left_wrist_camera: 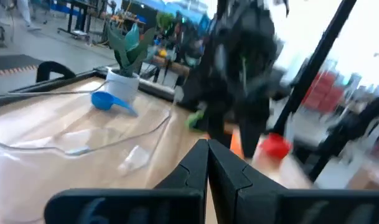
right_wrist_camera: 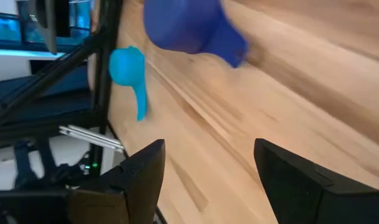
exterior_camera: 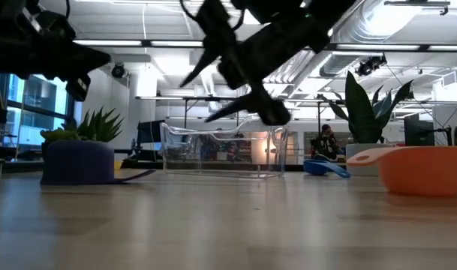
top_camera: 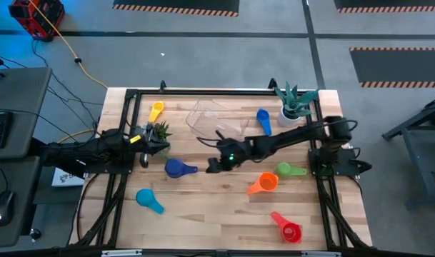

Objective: Nest measuring cups in basket
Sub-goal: Put the dark blue measuring cup into the transparent bin

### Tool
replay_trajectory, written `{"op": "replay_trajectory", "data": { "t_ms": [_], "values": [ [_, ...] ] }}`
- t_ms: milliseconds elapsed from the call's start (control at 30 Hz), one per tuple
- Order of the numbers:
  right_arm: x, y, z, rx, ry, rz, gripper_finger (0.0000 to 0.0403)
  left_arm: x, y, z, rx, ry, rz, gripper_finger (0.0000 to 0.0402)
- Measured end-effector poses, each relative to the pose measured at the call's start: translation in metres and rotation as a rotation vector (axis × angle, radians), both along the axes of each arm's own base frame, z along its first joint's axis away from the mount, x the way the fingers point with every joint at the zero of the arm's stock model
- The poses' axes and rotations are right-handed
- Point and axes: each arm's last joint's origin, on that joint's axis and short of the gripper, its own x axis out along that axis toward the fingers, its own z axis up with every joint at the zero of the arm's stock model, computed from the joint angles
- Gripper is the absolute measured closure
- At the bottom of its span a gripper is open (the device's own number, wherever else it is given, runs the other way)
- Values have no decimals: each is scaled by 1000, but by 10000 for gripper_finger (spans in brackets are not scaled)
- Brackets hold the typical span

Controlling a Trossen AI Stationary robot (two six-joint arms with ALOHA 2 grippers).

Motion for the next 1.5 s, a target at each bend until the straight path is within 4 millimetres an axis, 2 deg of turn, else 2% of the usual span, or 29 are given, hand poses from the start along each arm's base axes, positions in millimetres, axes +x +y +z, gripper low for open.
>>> {"op": "replay_trajectory", "data": {
  "t_ms": [133, 267, 433, 667, 833, 967, 1233, 1500],
  "values": [
    [14, 1, -11, -4, 16, -14, 164, -1, 0, 9, -103, -96, -9, 401],
    [20, -1, -14, -26, 15, -93, 164, -3, 0, 19, -211, -65, -12, 401],
    [26, -3, -31, -33, 25, -157, 165, -3, -1, 28, -360, 195, 24, 401],
    [37, -3, -53, 36, -13, -211, 165, 7, -6, 40, -449, 561, 56, 401],
    [37, -4, -52, 27, -20, -305, 165, 9, -10, 31, -454, 899, 108, 401],
    [37, -6, -53, 48, -12, -379, 165, 15, -14, 18, -387, 1071, 102, 401],
    [37, -6, -51, 65, -28, -444, 165, 32, -19, -1, -238, 1252, 71, 401],
    [37, -7, -52, 51, -30, -456, 165, 54, -26, -12, -183, 1222, 39, 401]
  ]
}}
